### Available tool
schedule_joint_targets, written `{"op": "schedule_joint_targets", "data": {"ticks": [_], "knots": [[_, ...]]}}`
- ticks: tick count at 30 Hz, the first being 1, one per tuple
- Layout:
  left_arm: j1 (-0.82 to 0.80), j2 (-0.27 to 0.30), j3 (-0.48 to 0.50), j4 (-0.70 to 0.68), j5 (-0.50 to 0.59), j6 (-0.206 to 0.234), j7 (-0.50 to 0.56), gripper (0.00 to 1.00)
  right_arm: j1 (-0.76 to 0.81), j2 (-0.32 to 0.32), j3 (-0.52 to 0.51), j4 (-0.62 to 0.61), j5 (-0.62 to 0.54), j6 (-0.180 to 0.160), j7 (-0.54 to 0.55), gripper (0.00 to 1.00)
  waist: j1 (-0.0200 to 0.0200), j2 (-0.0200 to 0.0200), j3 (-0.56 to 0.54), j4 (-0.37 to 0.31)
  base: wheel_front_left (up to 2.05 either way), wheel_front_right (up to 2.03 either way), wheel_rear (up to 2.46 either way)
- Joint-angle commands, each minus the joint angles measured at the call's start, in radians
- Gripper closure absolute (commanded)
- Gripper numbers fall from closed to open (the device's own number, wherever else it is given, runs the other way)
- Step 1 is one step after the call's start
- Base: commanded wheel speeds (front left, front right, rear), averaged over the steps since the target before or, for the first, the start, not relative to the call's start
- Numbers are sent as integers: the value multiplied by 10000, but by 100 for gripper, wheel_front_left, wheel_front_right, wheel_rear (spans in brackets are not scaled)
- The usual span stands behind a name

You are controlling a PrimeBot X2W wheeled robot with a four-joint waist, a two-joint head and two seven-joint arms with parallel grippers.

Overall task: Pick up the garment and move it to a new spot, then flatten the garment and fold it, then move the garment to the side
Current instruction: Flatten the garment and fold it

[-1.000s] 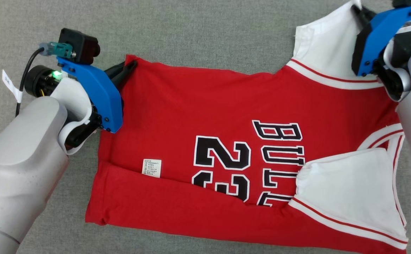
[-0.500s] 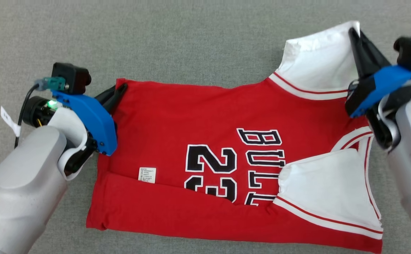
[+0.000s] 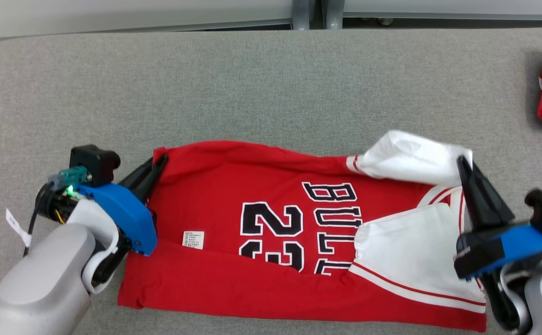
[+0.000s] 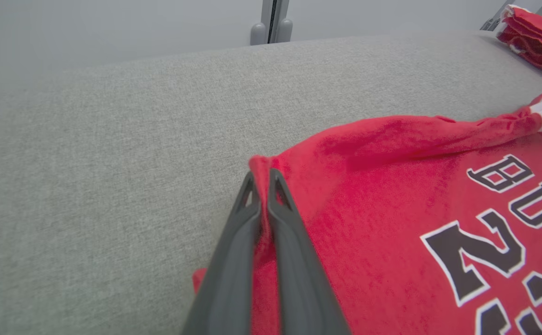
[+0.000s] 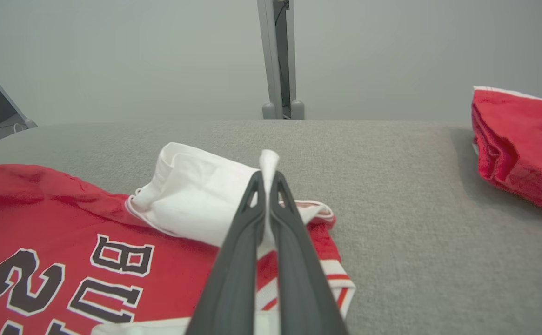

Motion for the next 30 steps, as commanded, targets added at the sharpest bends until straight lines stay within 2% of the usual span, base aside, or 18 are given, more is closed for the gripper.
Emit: {"op": "schedule_joint_targets", "data": {"ticks": [1,4,8,25,26,27,28,30], "knots": [[216,118,-6,-137,5,80,-92,100,419,138,-119,-323,-74,-4,60,100,1,-1,-96,14,0,0,0],[706,233,60,-518,-110,267,-337,100,1574,523,-522,-1135,-146,-4,283,100,1,-1,-279,72,0,0,0],[1085,310,94,-758,-141,438,-566,100,2371,662,-587,-1525,34,-4,304,100,1,-1,-412,106,0,0,0],[2793,424,174,-1781,-379,1226,-1523,100,3875,924,-776,-1308,326,-4,26,100,1,-1,-672,246,0,0,0],[2869,422,189,-1819,-371,1272,-1563,71,3934,933,-852,-1255,236,-4,-26,70,1,-1,-700,260,0,0,0],[2931,389,223,-1869,-359,1334,-1635,29,3945,933,-863,-1248,127,-4,-102,49,1,-1,-722,277,0,0,0],[2988,370,268,-1897,-327,1418,-1704,0,3964,976,-846,-1213,79,-4,-122,0,1,-1,-752,287,0,0,0],[3043,368,279,-1930,-286,1456,-1756,0,3976,1021,-848,-1210,50,-4,-209,0,1,-1,-769,288,0,0,0]]}}
